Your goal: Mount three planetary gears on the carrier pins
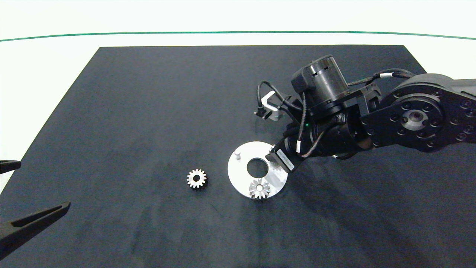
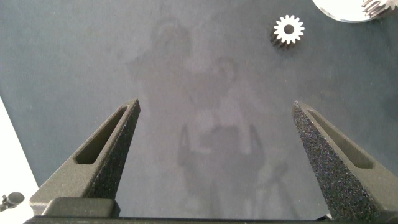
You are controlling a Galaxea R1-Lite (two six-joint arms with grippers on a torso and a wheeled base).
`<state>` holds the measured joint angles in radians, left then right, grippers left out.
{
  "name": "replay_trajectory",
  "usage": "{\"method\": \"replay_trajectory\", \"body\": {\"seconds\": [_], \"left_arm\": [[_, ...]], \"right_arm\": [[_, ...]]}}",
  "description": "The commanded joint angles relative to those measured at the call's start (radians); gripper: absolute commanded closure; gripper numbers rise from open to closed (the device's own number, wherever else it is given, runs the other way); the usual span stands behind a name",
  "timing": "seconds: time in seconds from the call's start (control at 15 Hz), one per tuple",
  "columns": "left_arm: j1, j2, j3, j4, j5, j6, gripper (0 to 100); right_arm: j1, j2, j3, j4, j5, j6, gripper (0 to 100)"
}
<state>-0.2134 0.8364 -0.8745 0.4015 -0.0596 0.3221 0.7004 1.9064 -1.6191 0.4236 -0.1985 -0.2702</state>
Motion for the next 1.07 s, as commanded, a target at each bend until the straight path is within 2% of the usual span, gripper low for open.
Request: {"method": "replay_trajectory", "body": {"seconds": [0.07,0.2,0.33,0.47,0.6,0.73,0.87,1.07], "left_arm": [[0.000,0.000,0.000,0.002,0.000,0.002,0],[0.002,0.000,-0.001,0.002,0.000,0.002,0],[0.003,0.003,-0.001,0.002,0.000,0.002,0],[0.000,0.007,0.003,0.002,0.000,0.002,0],[-0.003,0.015,0.015,0.003,0.000,0.002,0],[-0.004,0.044,0.034,0.002,0.000,0.002,0],[-0.015,0.081,0.055,-0.001,0.001,-0.002,0],[-0.046,0.170,0.072,-0.043,0.027,-0.005,0]], "right_arm": [[0.001,0.000,-0.004,0.003,-0.001,0.000,0],[0.010,-0.096,0.021,0.009,-0.001,0.029,0],[-0.019,-0.270,0.090,0.010,-0.004,0.040,0],[-0.137,-0.512,0.278,0.009,-0.001,0.043,0],[-0.222,-0.713,0.505,0.000,0.002,0.082,0],[-0.256,-0.830,0.616,0.003,-0.004,0.085,0],[-0.256,-0.891,0.683,0.003,-0.007,0.080,0],[-0.254,-0.891,0.683,0.000,-0.007,0.072,0]]}}
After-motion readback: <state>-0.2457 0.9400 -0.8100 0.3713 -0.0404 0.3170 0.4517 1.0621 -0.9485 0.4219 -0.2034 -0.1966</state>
